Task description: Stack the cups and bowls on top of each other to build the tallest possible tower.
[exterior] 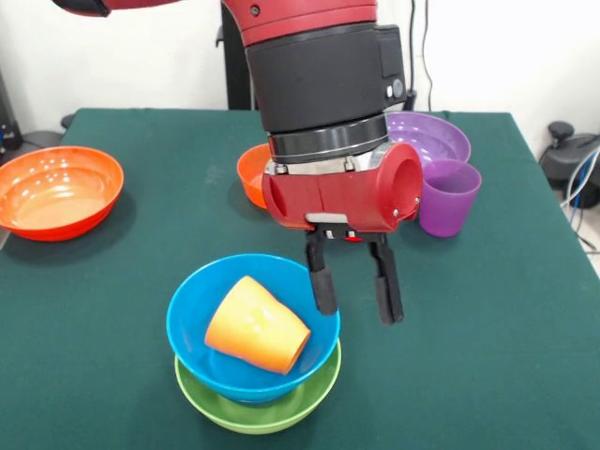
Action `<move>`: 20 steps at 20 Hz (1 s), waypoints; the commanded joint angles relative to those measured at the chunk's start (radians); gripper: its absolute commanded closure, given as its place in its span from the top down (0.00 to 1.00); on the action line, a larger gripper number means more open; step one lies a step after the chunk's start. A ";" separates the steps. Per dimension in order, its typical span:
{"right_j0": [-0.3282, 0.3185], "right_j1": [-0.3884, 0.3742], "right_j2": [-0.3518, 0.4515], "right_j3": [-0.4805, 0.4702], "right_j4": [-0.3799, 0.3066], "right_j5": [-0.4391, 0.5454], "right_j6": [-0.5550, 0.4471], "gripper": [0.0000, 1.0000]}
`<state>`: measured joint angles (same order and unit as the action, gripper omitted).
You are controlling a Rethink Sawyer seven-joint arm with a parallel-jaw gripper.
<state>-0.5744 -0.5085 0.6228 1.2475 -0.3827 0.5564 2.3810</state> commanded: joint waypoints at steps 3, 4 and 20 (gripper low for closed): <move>-0.025 0.008 0.056 0.138 -0.119 -0.007 -0.283 1.00; -0.027 0.007 0.059 0.144 -0.125 -0.011 -0.281 1.00; -0.119 0.000 0.137 0.237 -0.204 -0.051 -0.284 1.00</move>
<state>-0.6594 -0.5239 0.7076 1.3896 -0.4968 0.5356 2.3810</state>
